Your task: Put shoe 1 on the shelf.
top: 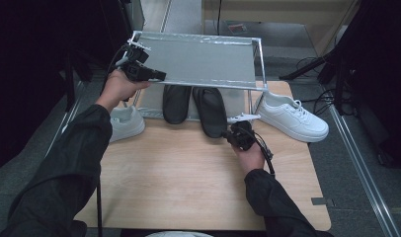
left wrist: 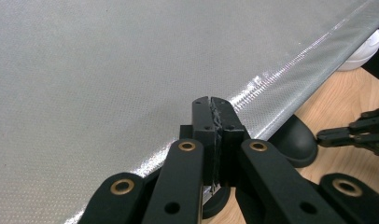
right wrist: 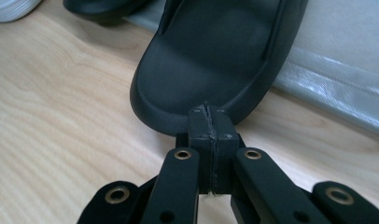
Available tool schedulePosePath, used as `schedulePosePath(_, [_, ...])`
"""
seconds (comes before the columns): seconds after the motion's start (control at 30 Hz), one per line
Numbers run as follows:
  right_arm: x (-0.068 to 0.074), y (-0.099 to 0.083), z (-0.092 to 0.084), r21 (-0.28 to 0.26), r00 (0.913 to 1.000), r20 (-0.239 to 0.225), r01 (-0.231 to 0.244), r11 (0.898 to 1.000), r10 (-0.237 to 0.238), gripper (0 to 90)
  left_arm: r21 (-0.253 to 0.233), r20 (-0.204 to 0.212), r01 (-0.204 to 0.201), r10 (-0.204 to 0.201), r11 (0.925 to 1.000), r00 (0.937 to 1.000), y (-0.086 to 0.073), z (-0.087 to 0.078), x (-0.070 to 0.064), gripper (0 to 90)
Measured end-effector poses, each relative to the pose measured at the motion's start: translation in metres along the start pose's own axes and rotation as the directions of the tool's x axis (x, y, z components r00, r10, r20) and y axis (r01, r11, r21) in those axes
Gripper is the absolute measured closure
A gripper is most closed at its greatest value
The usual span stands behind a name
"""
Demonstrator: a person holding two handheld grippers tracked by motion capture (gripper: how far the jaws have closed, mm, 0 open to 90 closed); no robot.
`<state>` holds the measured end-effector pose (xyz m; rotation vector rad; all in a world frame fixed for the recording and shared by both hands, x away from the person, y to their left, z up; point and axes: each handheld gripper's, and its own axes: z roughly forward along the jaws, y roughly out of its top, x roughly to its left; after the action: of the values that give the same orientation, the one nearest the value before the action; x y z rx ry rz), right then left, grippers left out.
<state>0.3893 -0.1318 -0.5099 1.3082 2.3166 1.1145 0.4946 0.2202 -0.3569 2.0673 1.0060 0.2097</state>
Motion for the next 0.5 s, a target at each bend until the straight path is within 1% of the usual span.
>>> schedulePosePath(0.3, [0.012,0.018,0.024,-0.007,1.0000,-0.006,0.002,1.000,-0.002,90.0,-0.002,0.003,0.001,-0.001,1.0000,1.0000,0.000,0.000,0.000,90.0])
schedulePosePath(0.4, [0.017,0.022,0.033,-0.017,0.9997,-0.019,-0.013,1.000,0.012,90.0,-0.010,0.008,0.005,-0.005,0.9999,1.0000,-0.002,0.000,0.001,90.0])
schedulePosePath(0.47, [0.020,0.025,0.038,-0.022,0.9990,-0.027,-0.037,0.999,0.036,90.0,-0.017,0.008,0.007,-0.007,0.9998,0.9999,-0.002,0.000,0.001,90.0])
schedulePosePath(0.5, [0.021,0.026,0.041,-0.025,0.9987,-0.031,-0.041,0.999,0.040,90.0,-0.019,0.009,0.007,-0.007,0.9998,0.9999,-0.003,0.000,0.002,90.0])
